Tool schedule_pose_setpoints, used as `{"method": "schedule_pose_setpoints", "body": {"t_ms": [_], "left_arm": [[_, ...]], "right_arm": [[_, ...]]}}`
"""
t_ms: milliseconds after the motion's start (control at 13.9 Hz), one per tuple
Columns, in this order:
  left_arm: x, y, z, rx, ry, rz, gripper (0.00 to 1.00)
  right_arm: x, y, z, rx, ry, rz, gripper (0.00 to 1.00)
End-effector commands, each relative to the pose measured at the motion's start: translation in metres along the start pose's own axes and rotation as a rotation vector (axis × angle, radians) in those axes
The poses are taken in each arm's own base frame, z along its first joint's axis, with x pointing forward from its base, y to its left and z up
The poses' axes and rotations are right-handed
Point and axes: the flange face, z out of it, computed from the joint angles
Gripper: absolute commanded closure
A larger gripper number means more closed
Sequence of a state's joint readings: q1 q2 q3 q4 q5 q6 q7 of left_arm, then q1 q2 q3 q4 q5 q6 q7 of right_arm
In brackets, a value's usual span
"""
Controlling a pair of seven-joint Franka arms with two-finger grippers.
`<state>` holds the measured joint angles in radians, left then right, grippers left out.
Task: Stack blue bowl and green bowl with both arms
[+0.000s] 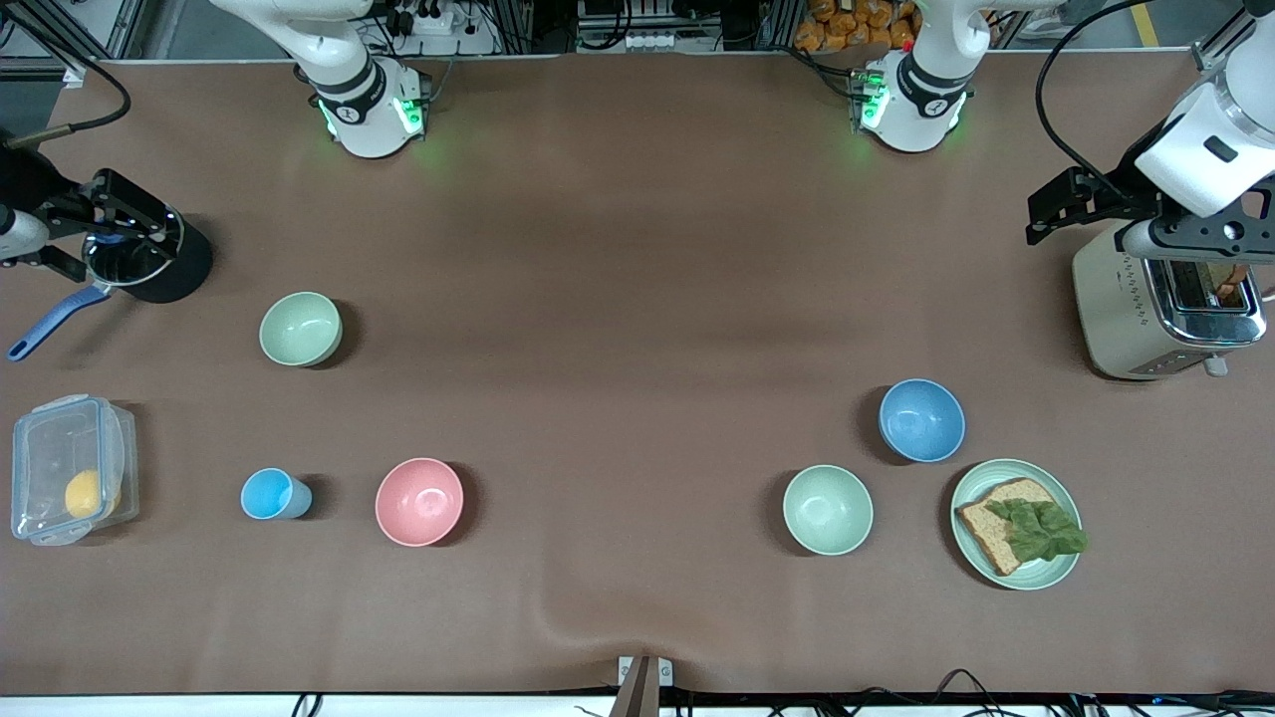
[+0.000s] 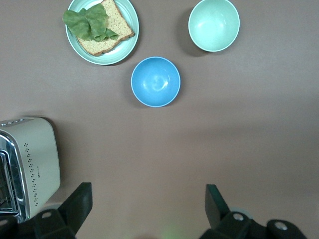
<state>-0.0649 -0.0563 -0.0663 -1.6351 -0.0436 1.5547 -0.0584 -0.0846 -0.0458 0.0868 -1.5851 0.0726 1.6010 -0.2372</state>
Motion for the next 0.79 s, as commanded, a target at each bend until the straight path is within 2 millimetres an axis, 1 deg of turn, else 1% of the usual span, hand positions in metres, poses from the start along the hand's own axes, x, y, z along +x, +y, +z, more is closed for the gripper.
{"method": "schedule_pose_setpoints", "body": {"t_ms": [0, 72, 215, 359, 430, 574, 646, 717], "left_arm": [[-0.002, -0.002, -0.001, -0.011, 0.010, 0.021, 0.00], [-0.002, -0.002, -0.001, -0.010, 0.010, 0.019, 0.00], [-0.002, -0.003, 0.000, -0.010, 0.007, 0.018, 0.00], [-0.002, -0.003, 0.000, -0.010, 0.007, 0.018, 0.00], [-0.001, -0.005, 0.001, -0.010, 0.006, 0.015, 0.00], [0.001, -0.007, 0.003, -0.009, 0.001, 0.014, 0.00], [0.003, -0.008, 0.007, -0.004, -0.004, 0.016, 0.00], [0.006, -0.008, 0.011, -0.002, -0.018, 0.014, 0.00]], "right_arm": [[0.004, -0.004, -0.005, -0.020, -0.005, -0.024, 0.00], [0.004, -0.004, -0.005, -0.034, -0.008, -0.032, 0.00], [0.006, -0.027, -0.002, -0.070, -0.034, -0.073, 0.00], [0.005, -0.030, -0.002, -0.072, -0.048, -0.062, 0.00], [0.005, -0.029, -0.002, -0.072, -0.049, -0.058, 0.00], [0.003, -0.014, 0.001, -0.067, -0.059, -0.039, 0.00], [0.002, -0.008, 0.004, -0.065, -0.067, -0.028, 0.00], [0.005, -0.004, 0.012, -0.065, -0.084, -0.024, 0.00]]}}
